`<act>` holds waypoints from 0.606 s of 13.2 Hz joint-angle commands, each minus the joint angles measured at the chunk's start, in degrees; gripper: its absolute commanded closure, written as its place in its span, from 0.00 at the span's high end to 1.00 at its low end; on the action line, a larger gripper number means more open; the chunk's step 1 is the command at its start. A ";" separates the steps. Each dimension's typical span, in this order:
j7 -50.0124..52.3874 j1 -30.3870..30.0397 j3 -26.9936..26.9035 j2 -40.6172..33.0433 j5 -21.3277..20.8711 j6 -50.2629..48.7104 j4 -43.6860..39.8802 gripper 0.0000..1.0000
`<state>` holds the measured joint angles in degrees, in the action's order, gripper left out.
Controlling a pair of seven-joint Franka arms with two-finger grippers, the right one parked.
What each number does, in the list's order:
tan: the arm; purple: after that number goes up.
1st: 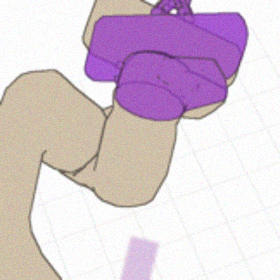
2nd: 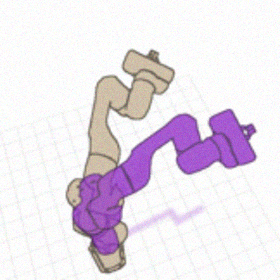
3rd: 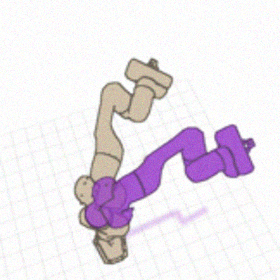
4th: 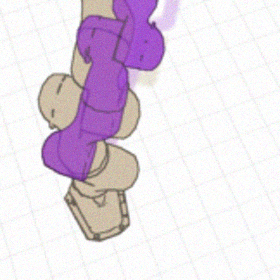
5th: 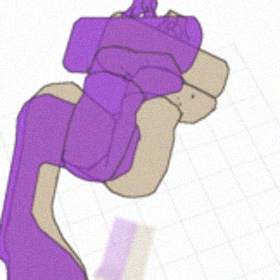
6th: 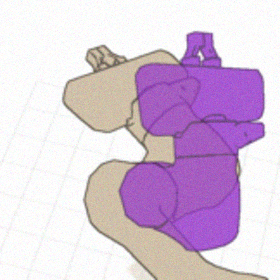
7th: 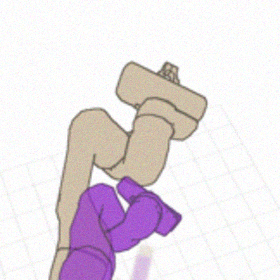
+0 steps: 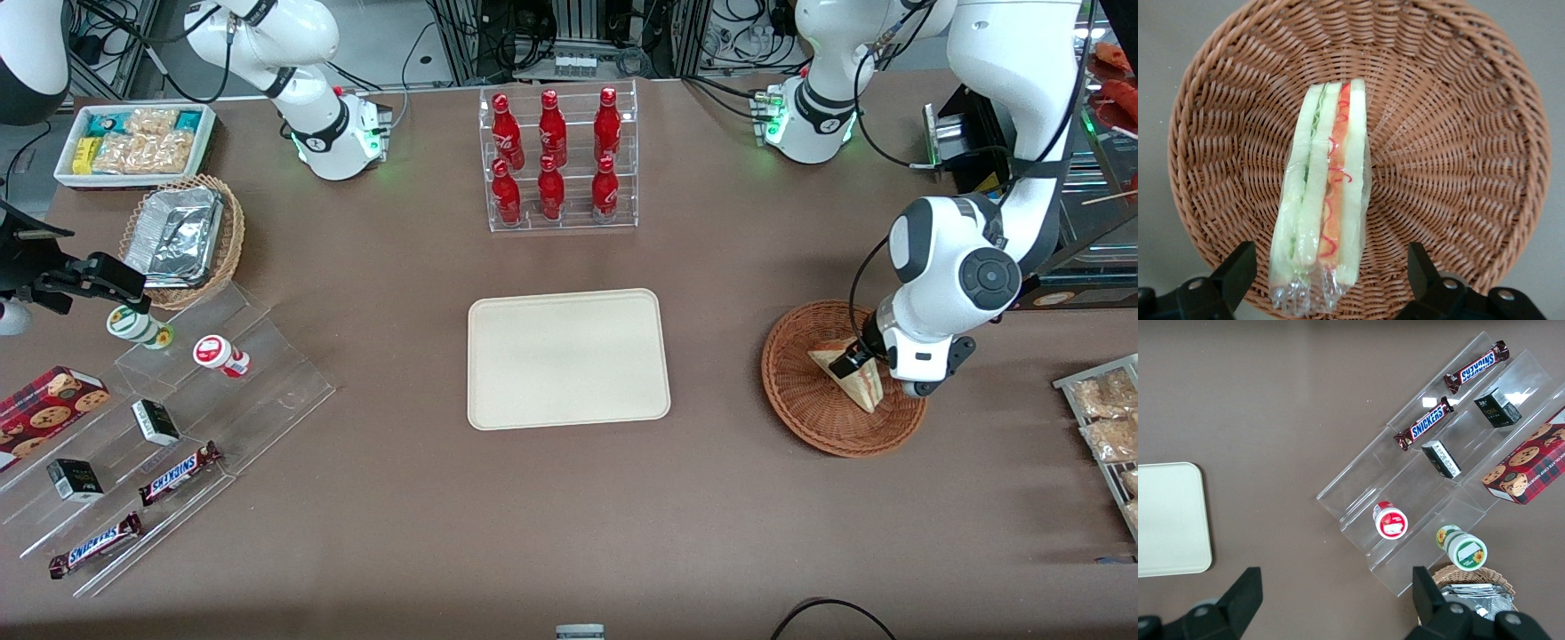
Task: Place sandwich from basket to tray
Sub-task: 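Lower the open left gripper around the wrapped sandwich in the basket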
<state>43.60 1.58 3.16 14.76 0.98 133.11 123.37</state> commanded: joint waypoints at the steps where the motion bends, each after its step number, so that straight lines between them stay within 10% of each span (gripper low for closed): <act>1: 0.52 0.35 -0.26 1.58 -0.19 1.19 -0.15 1.00; 5: 0.26 0.35 -0.35 3.08 -0.63 2.15 -0.15 0.91; 8: -0.01 0.35 -0.43 2.91 -1.33 1.98 -0.15 0.27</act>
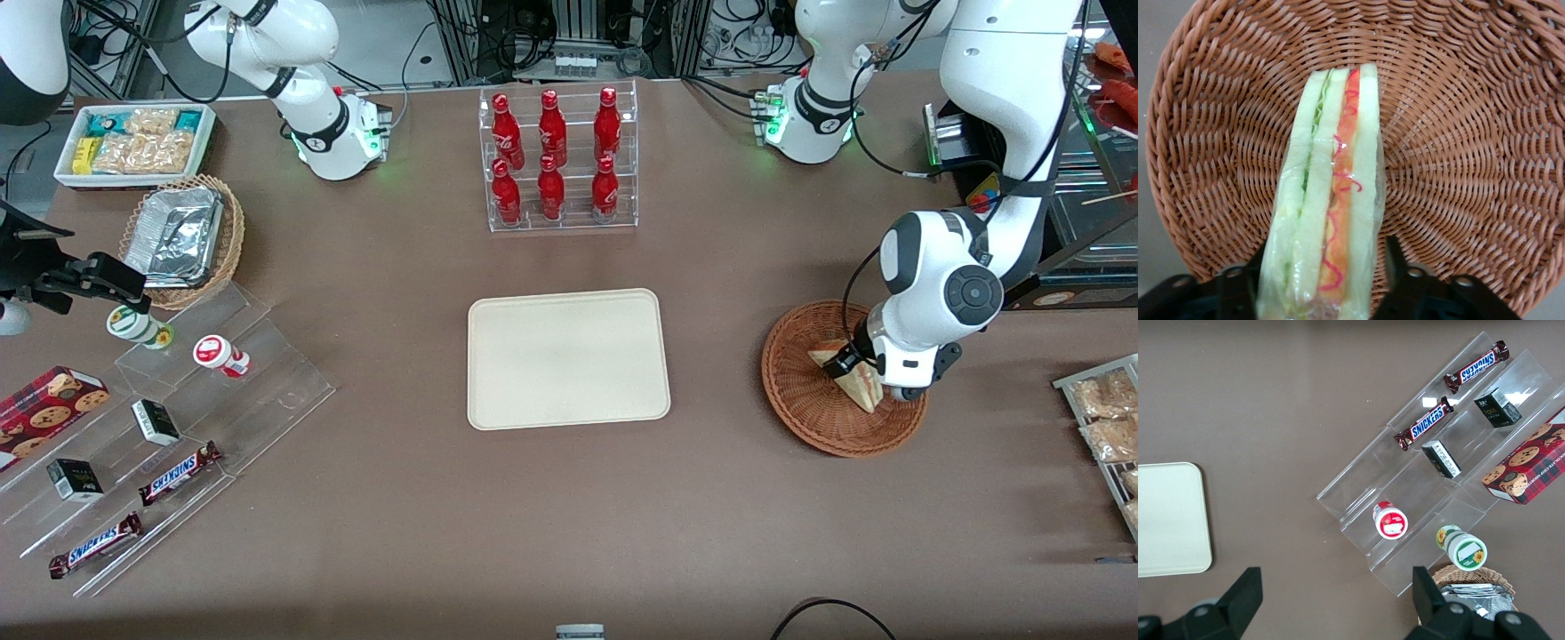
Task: Place sandwich from basket to tray
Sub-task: 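Lower the open left gripper around the wrapped sandwich in the basket, then close the left gripper on the sandwich and lift it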
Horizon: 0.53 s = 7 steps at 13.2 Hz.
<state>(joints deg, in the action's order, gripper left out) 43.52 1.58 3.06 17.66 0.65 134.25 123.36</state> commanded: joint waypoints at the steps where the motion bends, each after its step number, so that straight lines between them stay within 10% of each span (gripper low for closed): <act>1: 0.07 0.35 -0.34 -0.69 -2.74 -0.12 -0.22 0.02; 7: 0.07 1.76 2.38 -3.24 -2.76 -16.36 -8.82 0.00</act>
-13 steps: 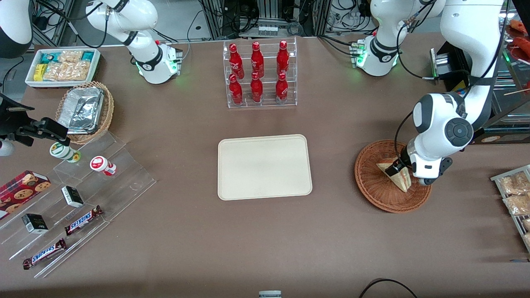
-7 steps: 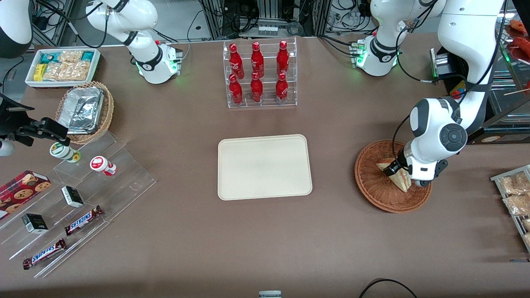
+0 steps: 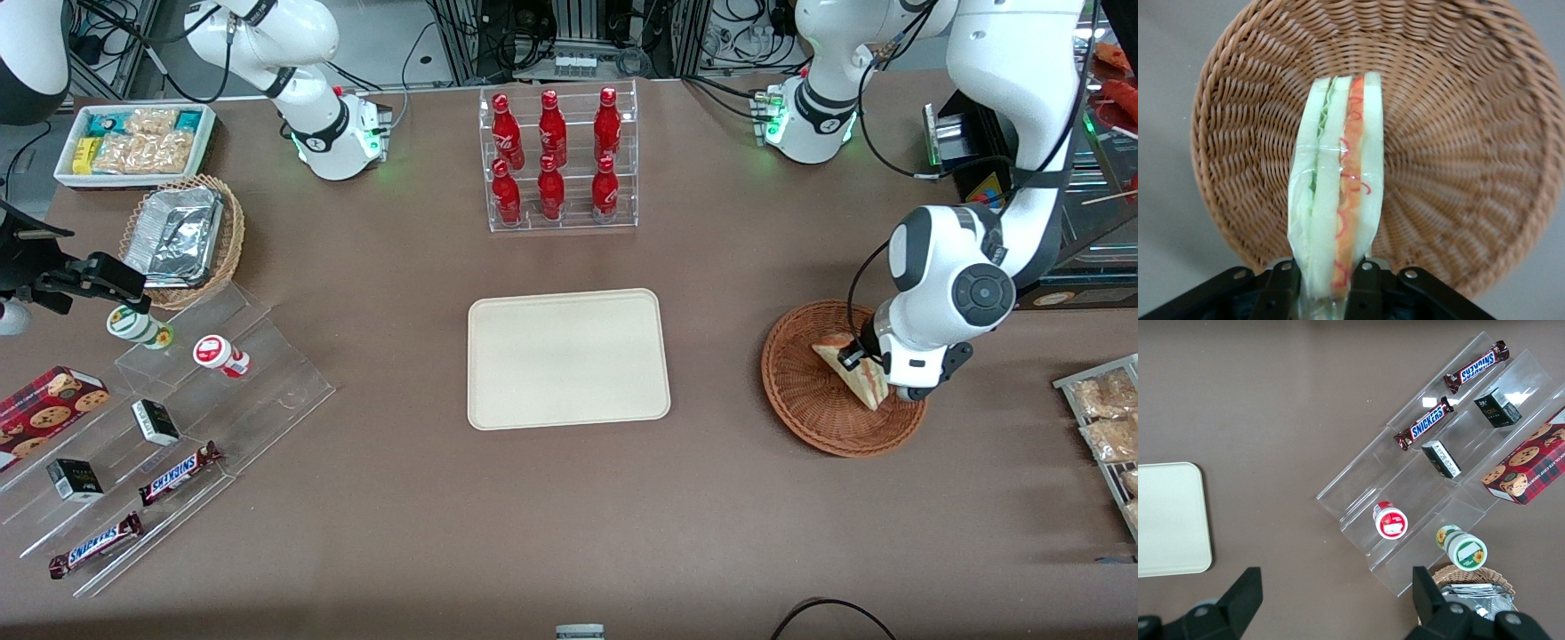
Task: Place sandwich from basket to tray
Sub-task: 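Close the left gripper on the sandwich and lift it, then carry the sandwich with the left gripper over the beige tray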
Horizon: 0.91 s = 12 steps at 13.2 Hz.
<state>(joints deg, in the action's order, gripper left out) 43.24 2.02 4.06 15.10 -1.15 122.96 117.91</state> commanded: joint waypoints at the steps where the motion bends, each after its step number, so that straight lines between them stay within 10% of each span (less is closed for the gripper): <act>1: 0.35 2.28 2.34 -0.78 -0.96 -6.14 -4.52 0.00; 12: 1.84 23.62 3.94 13.87 2.38 -8.35 -24.28 0.00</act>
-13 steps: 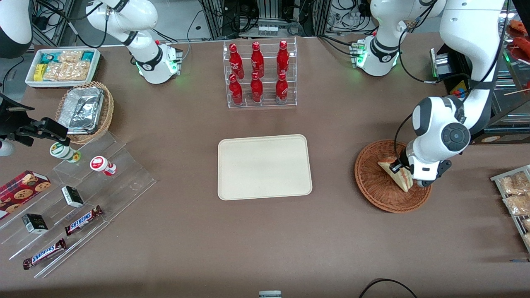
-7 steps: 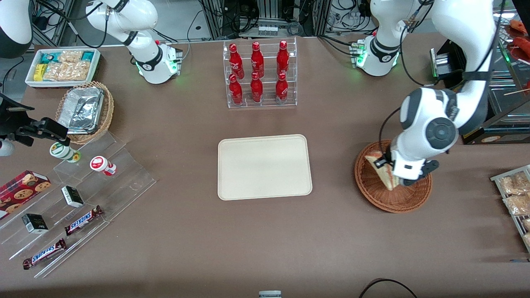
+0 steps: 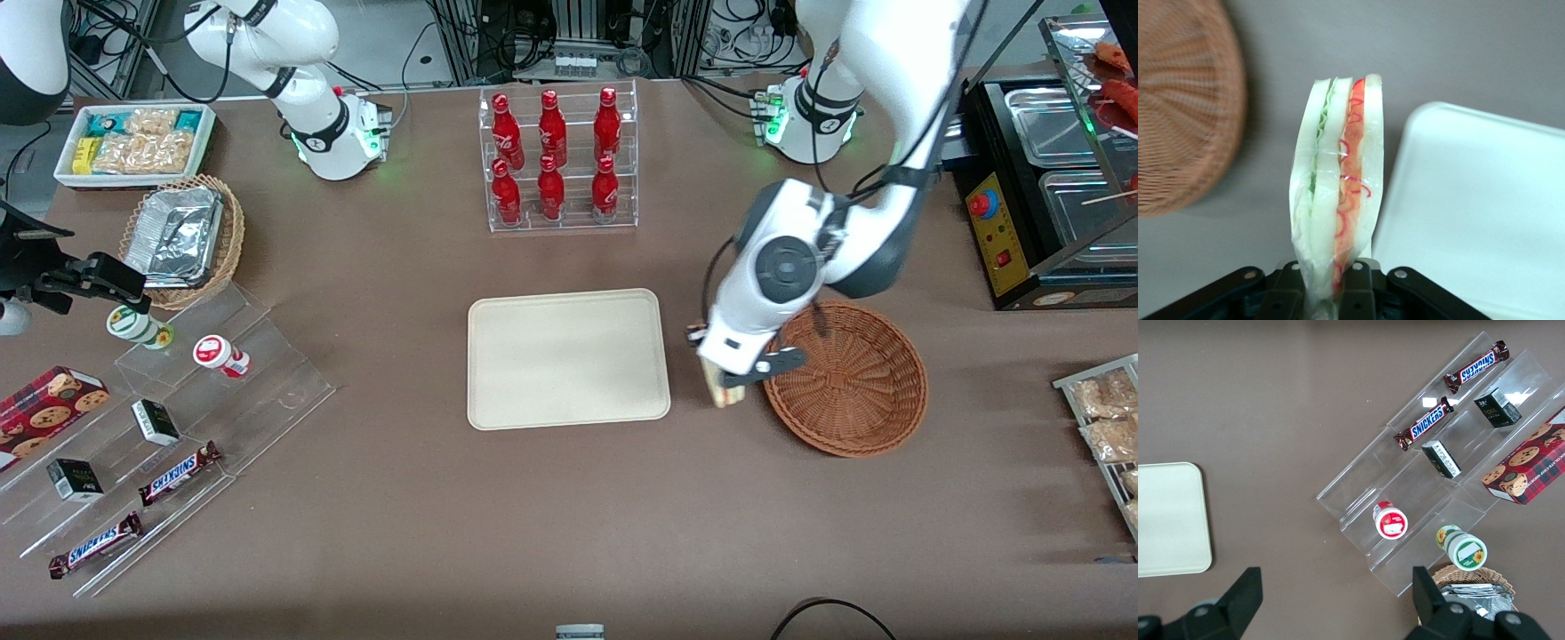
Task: Place sandwich from basket to tray
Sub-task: 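Carry the sandwich with the left gripper over the beige tray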
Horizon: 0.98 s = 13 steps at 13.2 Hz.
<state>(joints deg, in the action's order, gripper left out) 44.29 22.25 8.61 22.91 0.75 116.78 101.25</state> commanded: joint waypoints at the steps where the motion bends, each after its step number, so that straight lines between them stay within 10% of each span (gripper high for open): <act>1: 1.93 5.16 -0.61 7.75 0.92 -2.08 -9.64 0.00; 13: 12.57 19.15 -1.13 22.44 -0.13 1.61 -23.64 0.00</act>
<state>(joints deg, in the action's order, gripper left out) 55.40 40.19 8.62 44.00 1.36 118.28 79.72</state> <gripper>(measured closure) 0.846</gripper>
